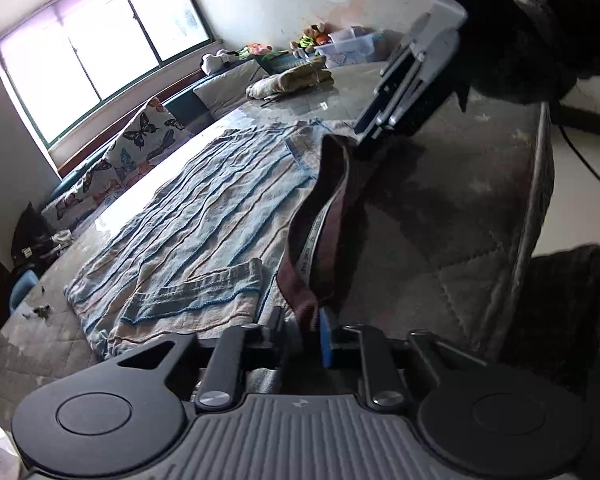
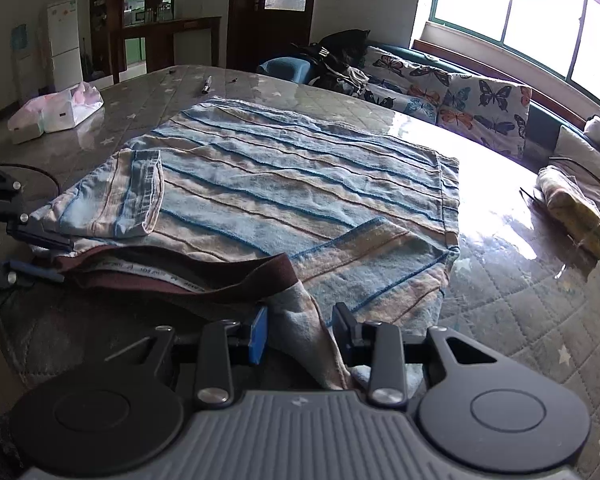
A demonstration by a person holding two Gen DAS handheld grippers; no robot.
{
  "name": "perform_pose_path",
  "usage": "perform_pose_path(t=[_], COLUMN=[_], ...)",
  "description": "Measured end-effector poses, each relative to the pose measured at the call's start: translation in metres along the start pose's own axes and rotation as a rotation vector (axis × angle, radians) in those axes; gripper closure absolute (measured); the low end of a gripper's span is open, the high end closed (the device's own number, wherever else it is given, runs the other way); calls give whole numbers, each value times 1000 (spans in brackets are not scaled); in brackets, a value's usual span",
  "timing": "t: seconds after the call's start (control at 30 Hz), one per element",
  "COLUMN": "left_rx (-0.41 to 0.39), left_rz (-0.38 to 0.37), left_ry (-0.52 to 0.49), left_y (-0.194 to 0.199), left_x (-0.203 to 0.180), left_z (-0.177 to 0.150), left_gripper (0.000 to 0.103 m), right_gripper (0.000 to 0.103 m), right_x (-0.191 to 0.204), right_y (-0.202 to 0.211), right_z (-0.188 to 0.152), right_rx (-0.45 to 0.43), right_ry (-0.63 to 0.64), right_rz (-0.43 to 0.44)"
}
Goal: Fold clothes
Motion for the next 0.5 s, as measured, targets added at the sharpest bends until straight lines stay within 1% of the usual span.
perform_pose_path(t=[0.13, 0.2, 0.3, 0.37, 0.47, 0.5], left_rx=[-37, -48, -53, -51, -49, -47], left_rz=[4, 10, 7, 12, 11, 14], left_ry=[108, 149, 196, 205, 228, 229], left_y=[6, 6, 3, -1, -5, -5], left_x=[19, 30, 43, 47, 50, 50], left_z=[9, 14, 20, 23, 24, 23], left_gripper=[89, 89, 89, 89, 89, 88], right_gripper=[67, 62, 61, 61, 64, 69], right_x=[5, 7, 8, 10, 12, 14], right_y=[4, 7, 6, 4, 0, -3], right_z=[-4, -6, -7, -7, -5, -4], right_rx=[0, -1, -2, -5, -11, -12], right_ry=[55, 82, 96, 99, 103, 106], right_rz=[5, 12, 21, 26, 32, 37])
Point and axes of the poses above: each gripper's, at about its wrist camera, not at the fingertips, and y roughly against the way its jaws point, x to its left, z to its top, the point moved 3 cm from there along -y, roughly the way its jaws point
